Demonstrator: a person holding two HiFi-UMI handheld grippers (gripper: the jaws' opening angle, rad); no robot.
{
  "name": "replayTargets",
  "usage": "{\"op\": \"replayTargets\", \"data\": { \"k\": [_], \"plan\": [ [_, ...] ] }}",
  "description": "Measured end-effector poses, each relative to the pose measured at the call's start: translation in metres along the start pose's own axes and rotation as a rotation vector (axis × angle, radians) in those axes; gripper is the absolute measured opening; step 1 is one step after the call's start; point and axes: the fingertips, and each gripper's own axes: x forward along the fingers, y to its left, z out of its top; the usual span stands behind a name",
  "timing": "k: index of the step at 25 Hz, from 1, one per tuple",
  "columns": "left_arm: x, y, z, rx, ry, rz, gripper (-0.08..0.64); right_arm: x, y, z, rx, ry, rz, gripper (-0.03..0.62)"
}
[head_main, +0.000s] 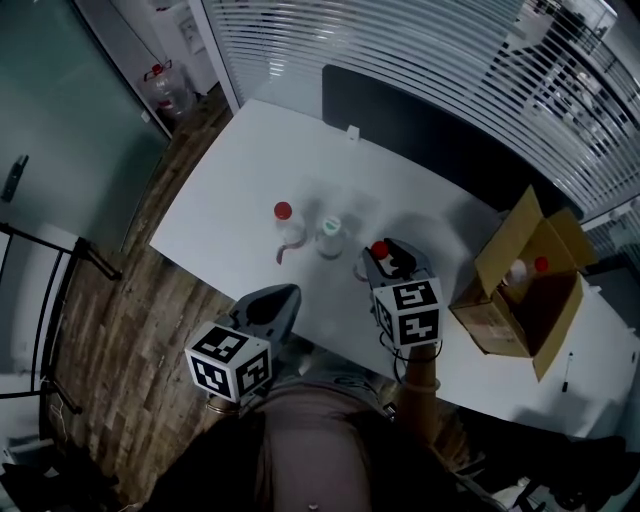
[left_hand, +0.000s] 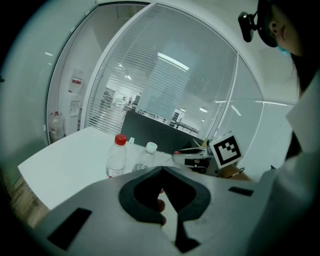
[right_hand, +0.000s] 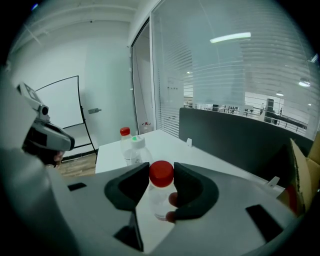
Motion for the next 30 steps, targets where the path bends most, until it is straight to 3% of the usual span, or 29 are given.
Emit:
{"op": "replayTargets", "data": {
  "k": [15, 30],
  "plan": [
    [0.002, 0.000, 0.008, 0.057, 0.009, -0.073, 0.006, -0.007, -0.001, -0.005, 0.083, -0.007, -0.054, 0.170],
    [0.002, 0.001, 0.009, 0.139, 0.061, -0.219, 0.006, -0.029, -0.003, -0.014, 0.182, -0.042, -0.209, 0.173]
  ]
}}
